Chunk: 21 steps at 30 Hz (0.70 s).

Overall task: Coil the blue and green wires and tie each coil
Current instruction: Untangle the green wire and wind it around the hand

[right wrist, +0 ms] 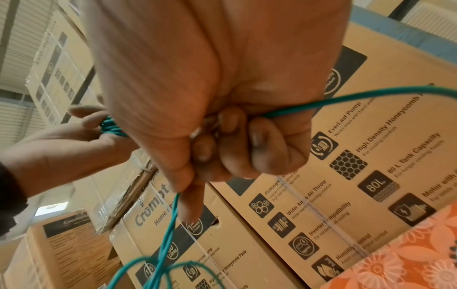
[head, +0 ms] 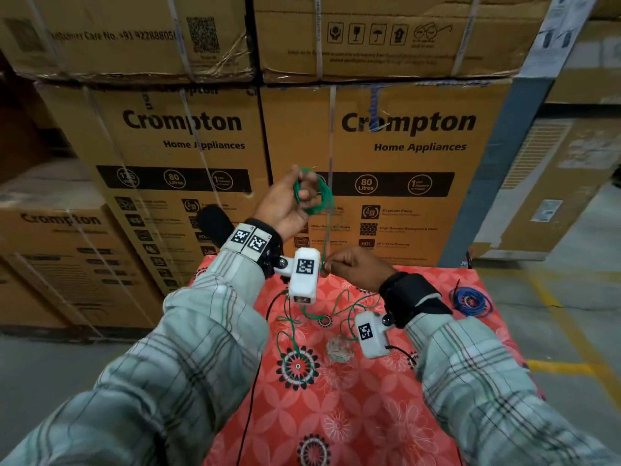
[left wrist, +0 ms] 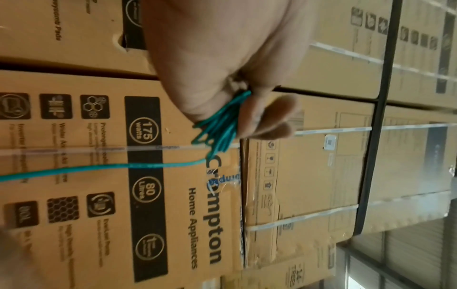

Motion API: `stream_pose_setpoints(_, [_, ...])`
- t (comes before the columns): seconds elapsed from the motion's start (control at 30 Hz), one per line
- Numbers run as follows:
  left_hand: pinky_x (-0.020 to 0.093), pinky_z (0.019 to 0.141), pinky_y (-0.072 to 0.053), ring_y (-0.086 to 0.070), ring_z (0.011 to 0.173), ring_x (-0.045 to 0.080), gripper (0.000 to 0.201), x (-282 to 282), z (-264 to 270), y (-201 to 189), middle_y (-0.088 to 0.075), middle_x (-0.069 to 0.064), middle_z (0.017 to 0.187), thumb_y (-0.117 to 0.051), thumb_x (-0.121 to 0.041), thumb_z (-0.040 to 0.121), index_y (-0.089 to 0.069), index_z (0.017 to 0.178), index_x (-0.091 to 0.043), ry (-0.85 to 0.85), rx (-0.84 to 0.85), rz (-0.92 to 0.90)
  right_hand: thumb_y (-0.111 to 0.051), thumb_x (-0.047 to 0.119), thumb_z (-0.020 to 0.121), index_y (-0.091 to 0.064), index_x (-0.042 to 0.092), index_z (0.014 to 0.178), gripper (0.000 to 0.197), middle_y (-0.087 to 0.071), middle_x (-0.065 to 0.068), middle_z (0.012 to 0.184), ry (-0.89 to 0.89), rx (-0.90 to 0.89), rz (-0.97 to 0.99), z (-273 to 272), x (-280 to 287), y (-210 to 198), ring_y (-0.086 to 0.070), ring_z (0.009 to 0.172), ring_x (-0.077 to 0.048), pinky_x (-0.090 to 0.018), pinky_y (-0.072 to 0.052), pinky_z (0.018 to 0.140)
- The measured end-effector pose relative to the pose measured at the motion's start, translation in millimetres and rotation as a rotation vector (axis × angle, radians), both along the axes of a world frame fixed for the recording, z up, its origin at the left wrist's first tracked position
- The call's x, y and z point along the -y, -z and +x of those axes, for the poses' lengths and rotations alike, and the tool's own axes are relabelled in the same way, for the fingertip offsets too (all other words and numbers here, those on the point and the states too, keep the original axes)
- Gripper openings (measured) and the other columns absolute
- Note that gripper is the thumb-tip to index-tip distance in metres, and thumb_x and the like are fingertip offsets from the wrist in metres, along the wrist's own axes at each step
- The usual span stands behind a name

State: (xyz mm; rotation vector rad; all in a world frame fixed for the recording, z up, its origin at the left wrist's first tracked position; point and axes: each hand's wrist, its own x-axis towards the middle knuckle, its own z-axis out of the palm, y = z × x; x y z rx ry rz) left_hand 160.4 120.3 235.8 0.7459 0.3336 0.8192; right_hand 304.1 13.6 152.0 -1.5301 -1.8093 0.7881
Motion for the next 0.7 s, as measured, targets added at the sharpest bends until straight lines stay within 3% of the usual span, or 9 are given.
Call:
stream_pose_setpoints(0.1, [0.016,0.041,-0.038,-0.043,0.043,0.003,0.029,-16,-11,-7,-0.070,0.016,0.109,-0.032,-0.032,0.104,-0.042,0.082,-0.016,-0.167,0.094,0.043,-0.048,0.004,0.098,-0.068,-0.004,0.090,0.022,-0.058,0.015,0.067,0.138,-0.093,0.031,5,0,11,-0.052,0.055,0.013,-0.005,-0.035,0.055])
stream_pose_setpoints(0.17, [0.016,0.043,-0.037,-0.041,0.044,0.003,0.029,-22,-18,-10,-0.066,0.020,0.119,-0.029,-0.030,0.105,-0.040,0.082,-0.016,-0.239,0.096,0.081,-0.048,0.006,0.098,-0.065,0.006,0.087,0.020,-0.063,0.008,0.080,0.233,-0.177,0.053,10,-1,15,-0.054,0.065,0.013,-0.005,-0.037,0.057])
stream_pose_setpoints(0.2, [0.016,0.043,-0.036,-0.041,0.044,0.003,0.028,-23,-20,-12,-0.065,0.021,0.120,-0.028,-0.029,0.105,-0.039,0.082,-0.017,-0.265,0.092,0.094,-0.049,0.007,0.098,-0.062,0.010,0.087,0.018,-0.063,0.008,0.083,0.277,-0.190,0.061,13,-3,17,-0.055,0.070,0.011,-0.007,-0.038,0.060])
stream_pose_setpoints(0.27, [0.016,0.043,-0.036,-0.041,0.043,0.004,0.028,-25,-26,-11,-0.066,0.021,0.119,-0.028,-0.027,0.105,-0.038,0.081,-0.017,-0.317,0.087,0.112,-0.052,0.009,0.096,-0.060,0.013,0.085,0.015,-0.059,0.009,0.078,0.364,-0.146,0.078,25,-10,28,-0.056,0.072,-0.004,-0.016,-0.040,0.062])
stream_pose_setpoints(0.33, [0.016,0.043,-0.036,-0.042,0.043,0.004,0.028,-30,-34,-13,-0.065,0.021,0.120,-0.028,-0.030,0.105,-0.038,0.083,-0.017,-0.372,0.108,0.115,-0.053,0.012,0.095,-0.057,0.015,0.078,0.017,-0.060,0.000,0.077,0.477,-0.041,0.034,42,-15,45,-0.056,0.075,-0.022,-0.028,-0.046,0.066])
stream_pose_setpoints(0.4, [0.017,0.044,-0.037,-0.043,0.043,0.005,0.027,-40,-49,-17,-0.066,0.021,0.119,-0.029,-0.031,0.105,-0.038,0.084,-0.016,-0.452,0.155,0.105,-0.054,0.016,0.094,-0.057,0.016,0.076,0.018,-0.065,-0.010,0.084,0.622,0.052,-0.077,65,-13,70,-0.061,0.086,-0.032,-0.035,-0.048,0.075])
stream_pose_setpoints(0.57, [0.020,0.047,-0.036,-0.041,0.046,0.007,0.024,-55,-74,-6,-0.063,0.022,0.124,-0.029,-0.029,0.105,-0.036,0.085,-0.017,-0.545,0.015,0.173,-0.056,0.012,0.090,-0.063,0.011,0.082,0.011,-0.068,-0.017,0.091,0.791,0.103,-0.172,88,3,104,-0.063,0.090,-0.034,-0.026,-0.035,0.068])
stream_pose_setpoints(0.7, [0.020,0.048,-0.036,-0.042,0.045,0.007,0.025,-40,-55,19,-0.065,0.020,0.121,-0.029,-0.027,0.105,-0.035,0.082,-0.019,-0.459,-0.065,0.157,-0.053,0.012,0.089,-0.065,0.005,0.086,0.014,-0.068,-0.018,0.094,0.770,0.150,-0.211,74,-7,96,-0.061,0.085,-0.028,-0.027,-0.040,0.070])
